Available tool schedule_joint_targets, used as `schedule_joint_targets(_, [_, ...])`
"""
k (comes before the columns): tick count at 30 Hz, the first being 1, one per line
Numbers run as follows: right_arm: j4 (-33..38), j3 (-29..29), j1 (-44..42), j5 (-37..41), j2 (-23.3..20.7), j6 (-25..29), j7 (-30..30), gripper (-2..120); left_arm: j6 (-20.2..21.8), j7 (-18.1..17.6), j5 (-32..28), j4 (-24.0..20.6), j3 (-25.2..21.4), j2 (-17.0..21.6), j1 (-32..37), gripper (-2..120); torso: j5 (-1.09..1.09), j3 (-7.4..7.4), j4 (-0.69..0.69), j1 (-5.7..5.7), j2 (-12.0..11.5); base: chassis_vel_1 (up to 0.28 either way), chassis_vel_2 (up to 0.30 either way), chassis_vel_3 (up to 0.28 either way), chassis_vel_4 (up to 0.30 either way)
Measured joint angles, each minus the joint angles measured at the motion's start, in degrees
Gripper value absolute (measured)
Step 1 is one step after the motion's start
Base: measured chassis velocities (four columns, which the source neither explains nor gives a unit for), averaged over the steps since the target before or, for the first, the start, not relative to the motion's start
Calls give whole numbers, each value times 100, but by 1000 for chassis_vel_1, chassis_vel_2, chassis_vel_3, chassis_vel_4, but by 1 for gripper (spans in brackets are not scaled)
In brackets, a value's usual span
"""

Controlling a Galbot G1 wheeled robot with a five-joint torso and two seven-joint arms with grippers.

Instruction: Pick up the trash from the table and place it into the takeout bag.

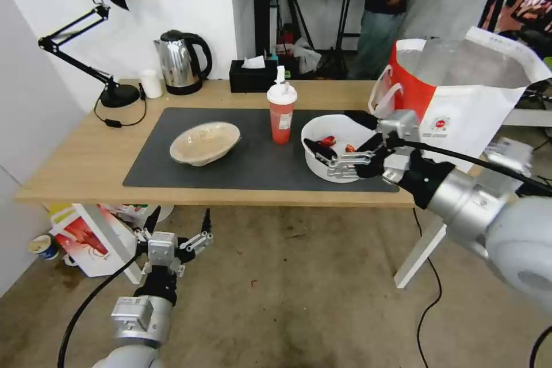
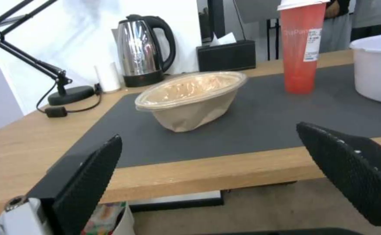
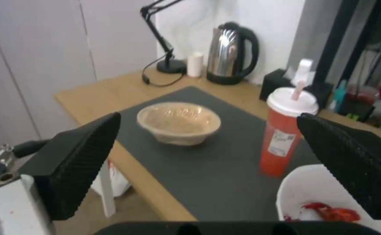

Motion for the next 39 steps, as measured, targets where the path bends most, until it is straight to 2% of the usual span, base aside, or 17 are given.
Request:
schedule_joint_targets(1, [0,0,0,0,0,0,0,100,0,0,0,0,0,0,0,100,0,0,0,0,0,0,0,0,0])
schedule_joint_targets(4, [-302,-561,587,154,-143,-125,-2,100,0,0,0,0,0,1,0,100,0,-1,-2,0,0,0,0,0,0])
schedule_joint_targets(6, [-393,-702,760,177,-186,-134,-1,100,0,0,0,0,0,0,0,100,0,-1,-1,0,0,0,0,0,0])
schedule_joint_targets(7, [-659,-1115,1313,247,-283,-141,6,100,0,0,0,0,0,1,0,100,0,0,-2,0,-1,0,0,0,0])
schedule_joint_targets(11, [-878,-1354,1717,290,-318,-138,6,100,0,0,0,0,0,0,0,100,-1,0,0,0,0,0,0,0,0])
schedule_joint_targets(26, [-1090,-1331,1745,329,-698,-169,-98,100,0,0,0,0,0,0,0,100,0,-1,-2,0,-1,0,0,0,0])
schedule_joint_targets(39, [-1136,-1770,1873,406,-879,-452,-112,100,0,0,0,0,0,0,0,100,-1,-1,-1,0,-1,0,0,0,0])
